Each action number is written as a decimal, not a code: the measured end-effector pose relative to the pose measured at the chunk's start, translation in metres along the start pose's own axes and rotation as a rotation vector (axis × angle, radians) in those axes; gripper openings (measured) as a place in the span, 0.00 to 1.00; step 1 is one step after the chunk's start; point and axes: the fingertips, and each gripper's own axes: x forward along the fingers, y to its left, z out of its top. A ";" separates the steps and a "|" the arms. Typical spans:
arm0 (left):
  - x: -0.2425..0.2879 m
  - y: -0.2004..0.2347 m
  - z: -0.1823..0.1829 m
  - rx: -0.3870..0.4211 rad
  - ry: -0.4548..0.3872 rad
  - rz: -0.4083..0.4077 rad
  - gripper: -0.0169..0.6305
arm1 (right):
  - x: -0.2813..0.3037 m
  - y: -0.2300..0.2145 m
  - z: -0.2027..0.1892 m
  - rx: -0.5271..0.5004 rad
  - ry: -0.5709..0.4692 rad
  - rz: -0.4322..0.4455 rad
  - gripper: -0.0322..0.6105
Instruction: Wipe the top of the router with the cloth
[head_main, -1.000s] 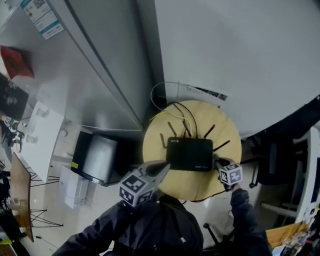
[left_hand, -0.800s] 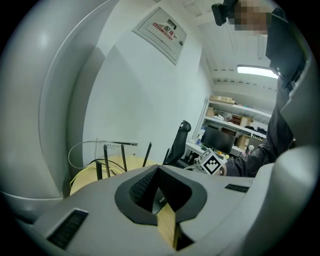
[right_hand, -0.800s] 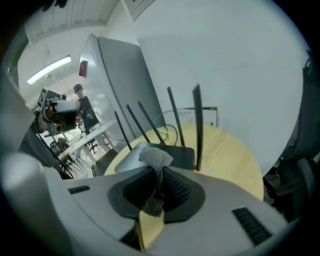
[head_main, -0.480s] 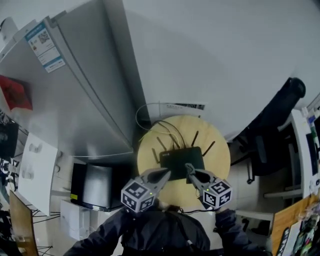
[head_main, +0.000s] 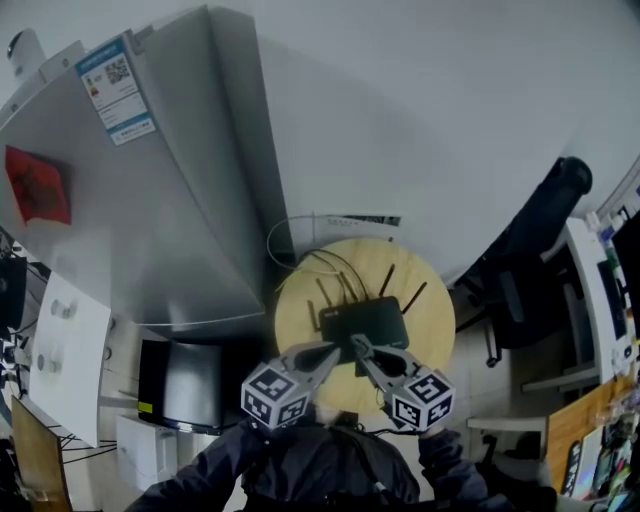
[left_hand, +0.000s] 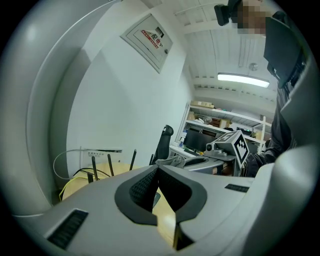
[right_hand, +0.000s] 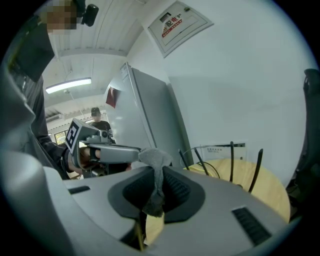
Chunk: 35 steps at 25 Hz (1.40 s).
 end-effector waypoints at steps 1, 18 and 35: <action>-0.001 0.000 0.000 -0.001 -0.001 -0.004 0.03 | 0.000 0.002 0.000 -0.001 0.001 -0.003 0.16; -0.009 0.005 0.006 -0.001 -0.023 -0.025 0.03 | 0.007 0.014 0.015 -0.045 -0.004 -0.011 0.16; -0.008 0.001 0.005 -0.002 -0.022 -0.041 0.03 | 0.002 0.015 0.015 -0.047 -0.014 -0.027 0.16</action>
